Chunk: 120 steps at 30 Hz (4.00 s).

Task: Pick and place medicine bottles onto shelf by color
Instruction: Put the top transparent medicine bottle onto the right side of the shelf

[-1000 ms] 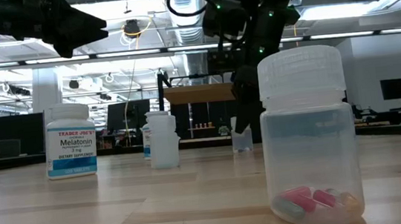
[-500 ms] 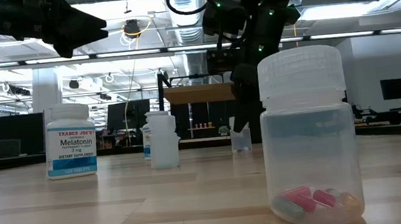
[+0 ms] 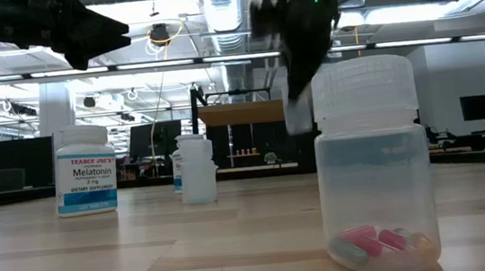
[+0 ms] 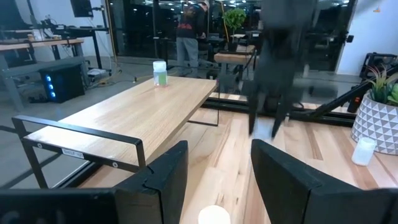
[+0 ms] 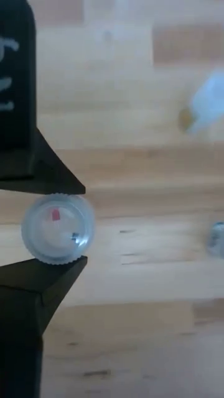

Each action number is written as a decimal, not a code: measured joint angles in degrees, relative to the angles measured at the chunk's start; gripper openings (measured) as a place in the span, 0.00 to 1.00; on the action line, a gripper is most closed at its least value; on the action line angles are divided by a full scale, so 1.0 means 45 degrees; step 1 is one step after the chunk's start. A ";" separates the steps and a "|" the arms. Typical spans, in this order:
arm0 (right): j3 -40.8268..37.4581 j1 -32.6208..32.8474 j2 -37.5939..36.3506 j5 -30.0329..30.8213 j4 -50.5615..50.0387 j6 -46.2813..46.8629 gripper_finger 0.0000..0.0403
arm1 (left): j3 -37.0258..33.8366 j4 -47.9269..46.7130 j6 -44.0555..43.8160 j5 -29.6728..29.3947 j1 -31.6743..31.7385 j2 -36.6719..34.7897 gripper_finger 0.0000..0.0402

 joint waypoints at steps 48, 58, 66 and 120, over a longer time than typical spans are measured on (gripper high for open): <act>0.0298 -0.8057 -0.2863 0.0186 -0.2490 -0.0370 0.37 | 0.0000 0.0000 0.0000 0.0000 -0.0004 -0.0001 0.41; 0.0301 -0.8290 -0.2825 0.0191 -0.2756 -0.0683 0.37 | 0.0000 0.0000 0.0000 0.0000 -0.0003 -0.0002 0.41; 0.0301 -0.8295 -0.2825 0.0201 -0.2644 -0.0152 0.37 | 0.0000 0.0000 0.0000 0.0000 -0.0002 0.0000 0.41; 0.0304 -0.8208 -0.2815 -0.0056 -0.2357 -0.1128 0.49 | 0.0000 0.0000 0.0091 0.0000 -0.0003 -0.0001 0.41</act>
